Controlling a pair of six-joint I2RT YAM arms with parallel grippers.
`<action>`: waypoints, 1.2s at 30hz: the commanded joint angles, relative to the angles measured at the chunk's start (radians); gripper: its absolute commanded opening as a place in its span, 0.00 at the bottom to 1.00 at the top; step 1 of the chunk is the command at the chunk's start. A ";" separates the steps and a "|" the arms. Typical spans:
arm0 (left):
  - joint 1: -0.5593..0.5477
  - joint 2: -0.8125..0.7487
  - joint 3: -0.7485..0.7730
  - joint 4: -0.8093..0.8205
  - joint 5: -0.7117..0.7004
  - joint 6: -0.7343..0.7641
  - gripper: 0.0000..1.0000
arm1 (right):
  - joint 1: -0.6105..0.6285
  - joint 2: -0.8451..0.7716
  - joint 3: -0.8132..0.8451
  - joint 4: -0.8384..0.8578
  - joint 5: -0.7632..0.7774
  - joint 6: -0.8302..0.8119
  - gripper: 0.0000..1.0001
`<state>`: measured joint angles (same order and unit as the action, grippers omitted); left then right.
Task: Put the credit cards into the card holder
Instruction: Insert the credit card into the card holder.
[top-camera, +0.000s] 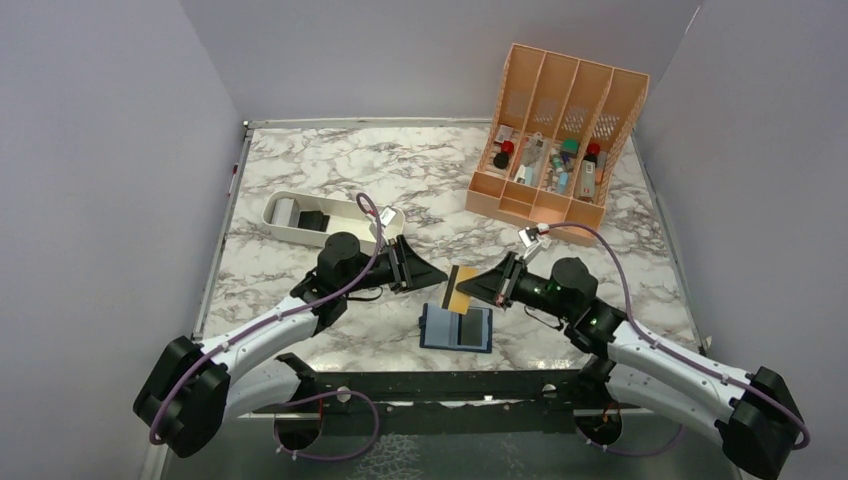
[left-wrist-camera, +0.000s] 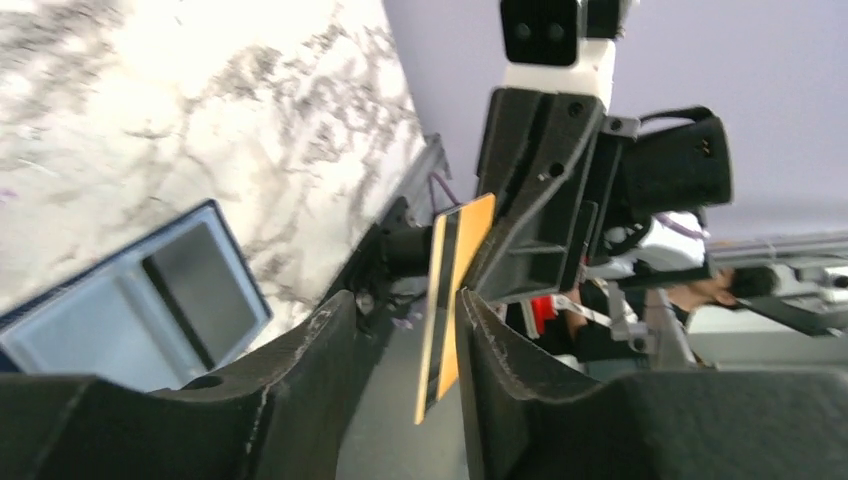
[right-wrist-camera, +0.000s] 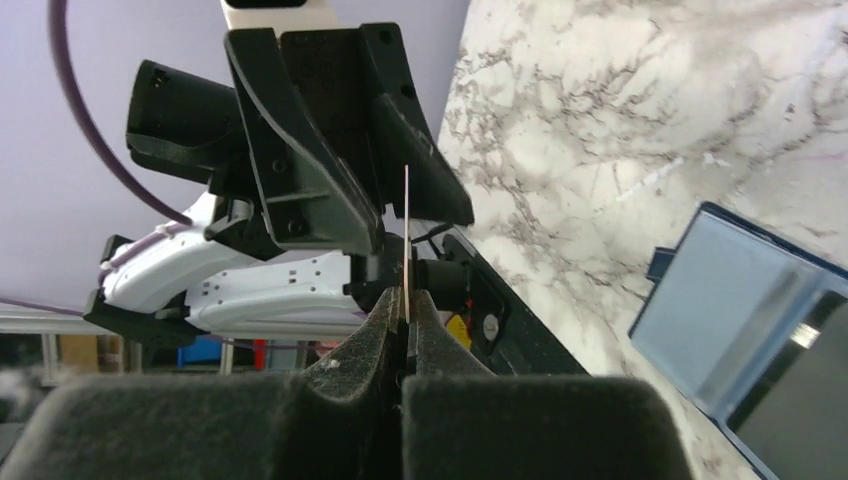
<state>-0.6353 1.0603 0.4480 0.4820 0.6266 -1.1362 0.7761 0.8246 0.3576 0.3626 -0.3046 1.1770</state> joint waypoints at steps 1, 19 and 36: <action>-0.003 0.000 0.038 -0.168 -0.134 0.172 0.47 | 0.005 -0.055 -0.025 -0.158 0.047 -0.089 0.01; -0.113 0.061 0.037 -0.495 -0.424 0.430 0.26 | 0.005 0.180 -0.075 -0.244 0.117 -0.232 0.01; -0.231 0.213 -0.035 -0.371 -0.458 0.400 0.13 | 0.005 0.223 -0.139 -0.065 0.125 -0.165 0.01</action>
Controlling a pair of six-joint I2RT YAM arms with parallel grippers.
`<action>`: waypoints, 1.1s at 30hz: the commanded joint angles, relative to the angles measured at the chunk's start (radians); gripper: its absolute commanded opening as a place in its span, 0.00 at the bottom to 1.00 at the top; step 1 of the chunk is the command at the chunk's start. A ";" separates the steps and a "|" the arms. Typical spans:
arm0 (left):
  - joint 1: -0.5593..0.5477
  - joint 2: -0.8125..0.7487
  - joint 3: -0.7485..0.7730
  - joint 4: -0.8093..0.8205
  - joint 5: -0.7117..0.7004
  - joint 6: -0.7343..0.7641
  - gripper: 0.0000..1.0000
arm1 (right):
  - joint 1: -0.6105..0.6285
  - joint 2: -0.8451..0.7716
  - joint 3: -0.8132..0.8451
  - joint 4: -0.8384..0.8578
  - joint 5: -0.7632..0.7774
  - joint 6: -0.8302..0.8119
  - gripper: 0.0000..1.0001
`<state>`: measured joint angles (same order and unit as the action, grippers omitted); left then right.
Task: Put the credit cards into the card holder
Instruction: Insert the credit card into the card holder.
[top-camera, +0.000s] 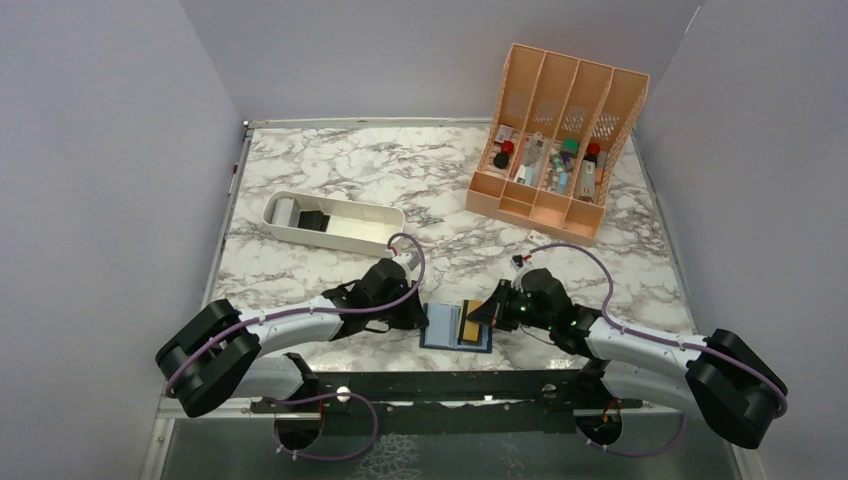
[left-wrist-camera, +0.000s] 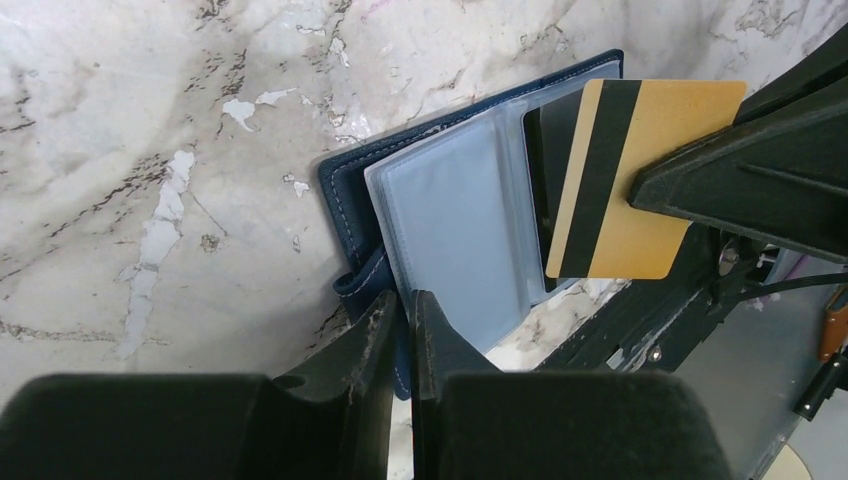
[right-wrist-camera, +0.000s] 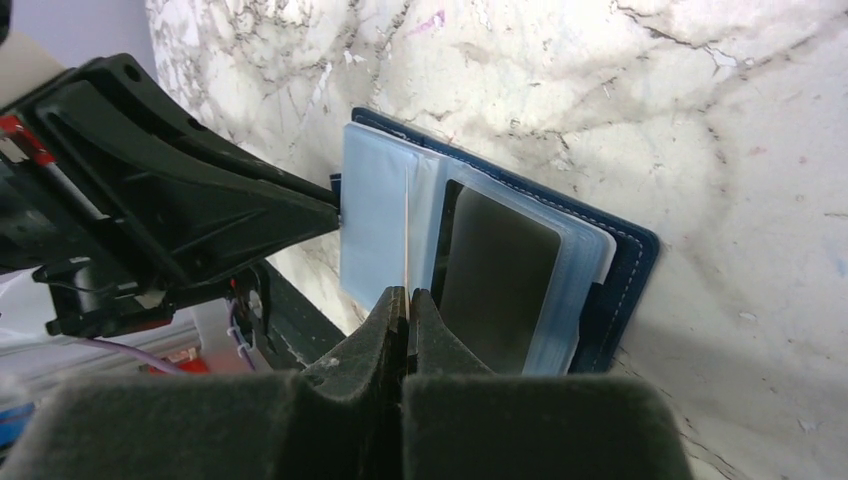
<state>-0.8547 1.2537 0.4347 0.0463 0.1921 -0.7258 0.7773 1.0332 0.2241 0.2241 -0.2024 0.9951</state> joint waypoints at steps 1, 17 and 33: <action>-0.016 0.024 -0.027 0.075 -0.022 -0.014 0.12 | 0.004 0.023 0.000 0.077 0.021 0.017 0.01; -0.046 0.021 -0.074 0.109 -0.043 -0.040 0.03 | 0.004 0.153 -0.045 0.247 -0.003 0.046 0.01; -0.049 0.001 -0.093 0.104 -0.075 -0.074 0.00 | 0.003 0.281 -0.092 0.400 -0.086 0.064 0.03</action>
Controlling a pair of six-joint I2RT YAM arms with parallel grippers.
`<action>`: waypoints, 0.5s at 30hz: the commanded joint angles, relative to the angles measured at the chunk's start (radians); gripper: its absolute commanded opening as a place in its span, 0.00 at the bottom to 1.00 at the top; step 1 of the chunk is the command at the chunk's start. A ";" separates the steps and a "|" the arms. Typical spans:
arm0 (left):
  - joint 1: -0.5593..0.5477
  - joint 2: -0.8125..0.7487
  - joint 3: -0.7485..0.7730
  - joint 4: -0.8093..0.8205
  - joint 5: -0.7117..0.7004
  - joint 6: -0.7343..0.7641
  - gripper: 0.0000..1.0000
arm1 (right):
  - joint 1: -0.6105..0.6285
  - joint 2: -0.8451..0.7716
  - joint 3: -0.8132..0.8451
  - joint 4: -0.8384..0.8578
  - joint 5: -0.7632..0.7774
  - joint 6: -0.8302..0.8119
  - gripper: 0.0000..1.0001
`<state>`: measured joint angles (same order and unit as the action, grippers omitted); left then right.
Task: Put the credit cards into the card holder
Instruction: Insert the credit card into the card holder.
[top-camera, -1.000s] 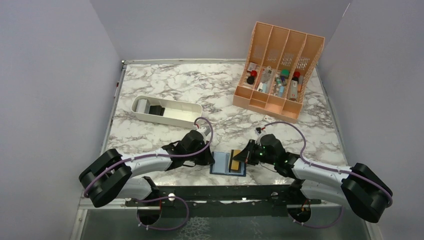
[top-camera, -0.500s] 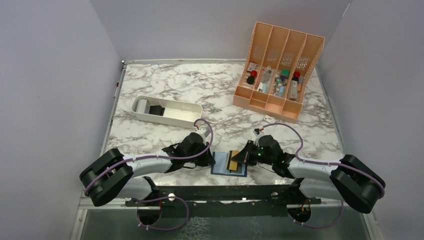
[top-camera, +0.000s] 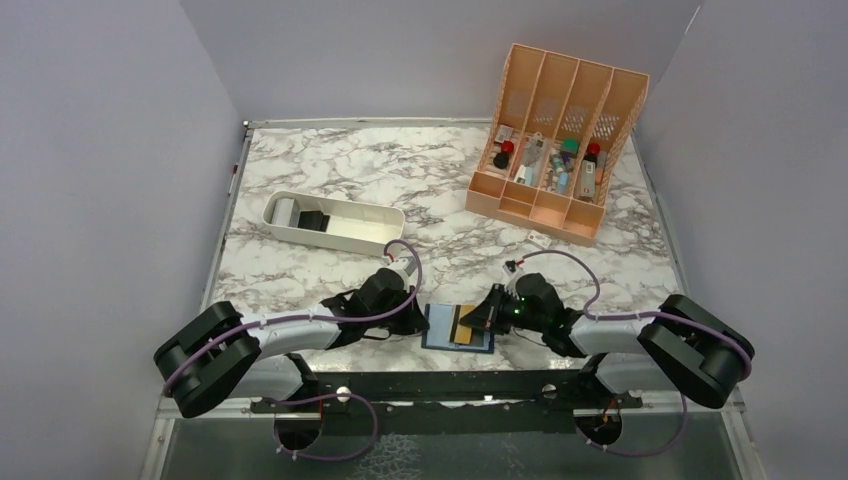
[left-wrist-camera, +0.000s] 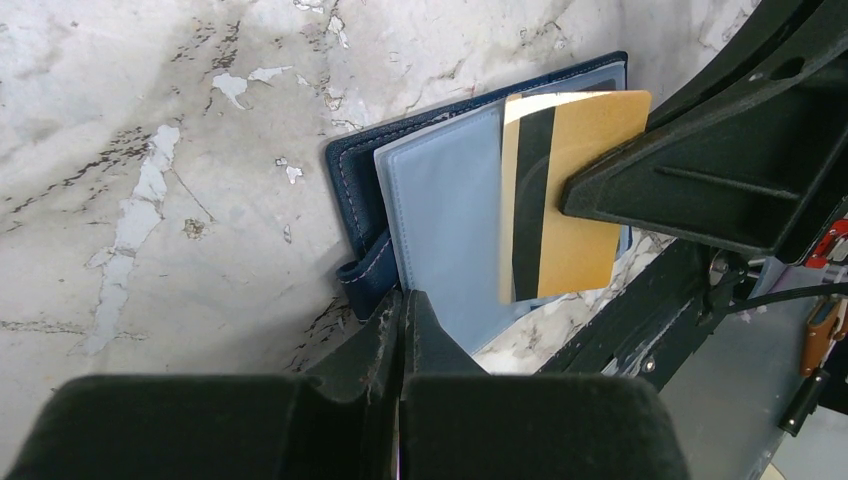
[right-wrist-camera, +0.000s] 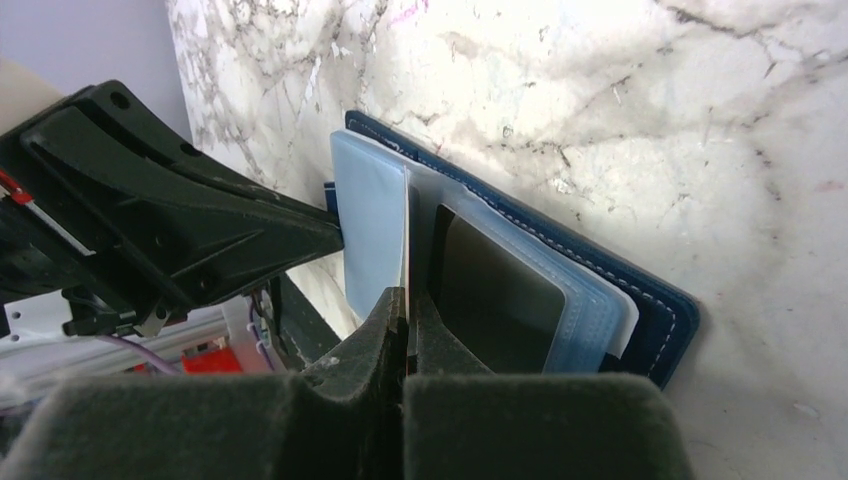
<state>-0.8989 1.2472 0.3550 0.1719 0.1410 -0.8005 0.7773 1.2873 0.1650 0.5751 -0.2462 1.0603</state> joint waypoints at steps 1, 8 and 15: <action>-0.005 0.008 -0.012 -0.022 -0.024 0.004 0.00 | 0.004 0.027 -0.033 0.040 -0.050 -0.003 0.03; -0.005 0.018 0.000 -0.036 -0.017 0.028 0.00 | 0.003 0.019 -0.015 -0.045 -0.048 -0.004 0.05; -0.007 0.016 -0.007 -0.037 -0.011 0.025 0.00 | 0.004 0.089 0.009 -0.019 -0.077 0.016 0.05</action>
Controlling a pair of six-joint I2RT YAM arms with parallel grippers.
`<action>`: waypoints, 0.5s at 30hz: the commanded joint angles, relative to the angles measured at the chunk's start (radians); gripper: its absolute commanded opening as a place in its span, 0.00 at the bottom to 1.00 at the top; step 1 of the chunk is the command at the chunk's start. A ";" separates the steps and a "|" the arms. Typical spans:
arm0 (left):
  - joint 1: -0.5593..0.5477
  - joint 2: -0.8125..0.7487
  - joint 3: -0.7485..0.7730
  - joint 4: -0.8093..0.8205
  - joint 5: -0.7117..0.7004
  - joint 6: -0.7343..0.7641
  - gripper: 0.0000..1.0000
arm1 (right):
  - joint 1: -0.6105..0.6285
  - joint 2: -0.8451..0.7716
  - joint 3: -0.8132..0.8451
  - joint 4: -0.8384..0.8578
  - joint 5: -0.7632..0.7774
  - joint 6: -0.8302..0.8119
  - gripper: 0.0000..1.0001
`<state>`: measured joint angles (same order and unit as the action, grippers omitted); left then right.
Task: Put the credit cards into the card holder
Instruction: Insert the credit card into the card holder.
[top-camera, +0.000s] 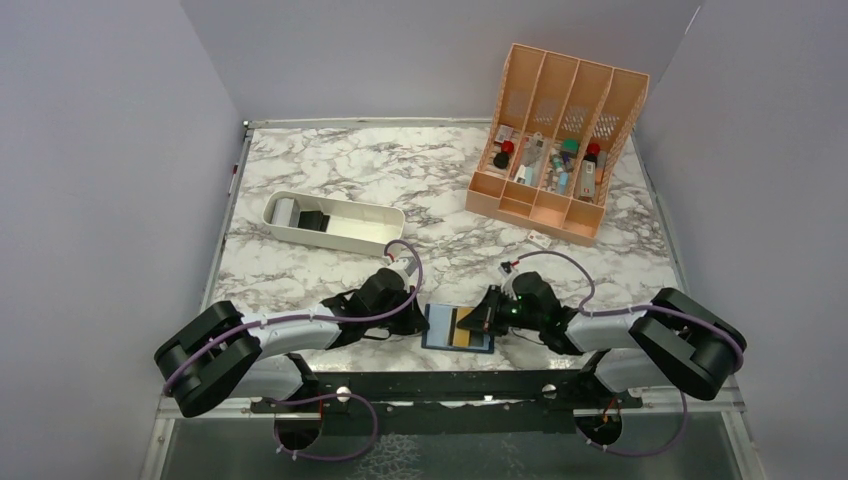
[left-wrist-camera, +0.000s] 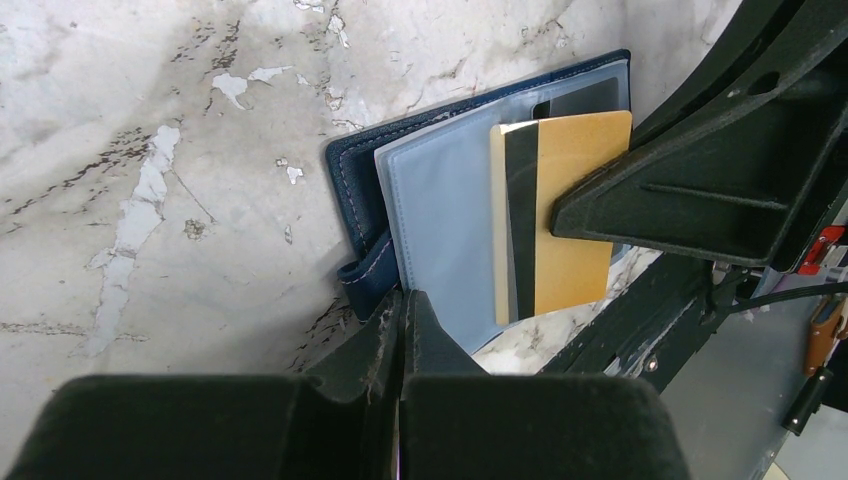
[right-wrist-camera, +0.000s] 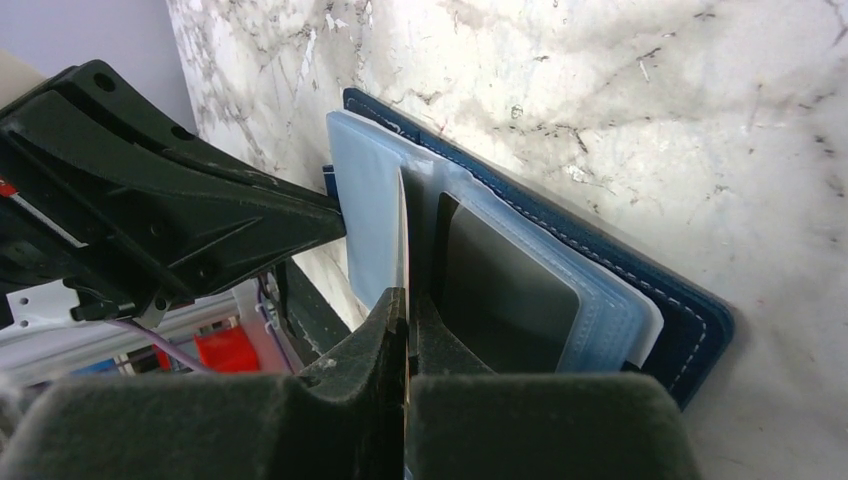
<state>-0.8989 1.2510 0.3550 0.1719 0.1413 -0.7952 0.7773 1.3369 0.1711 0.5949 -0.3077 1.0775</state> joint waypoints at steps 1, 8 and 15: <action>-0.008 0.011 -0.009 -0.035 -0.013 0.018 0.00 | 0.004 0.045 0.004 -0.029 -0.015 -0.001 0.06; -0.009 0.006 -0.012 -0.034 -0.014 0.020 0.00 | 0.003 0.078 0.060 -0.155 -0.010 -0.057 0.21; -0.012 -0.003 -0.017 -0.031 -0.009 0.013 0.02 | 0.003 0.035 0.152 -0.455 0.073 -0.144 0.43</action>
<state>-0.9005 1.2510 0.3550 0.1722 0.1413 -0.7952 0.7795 1.3808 0.3130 0.3943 -0.3168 1.0172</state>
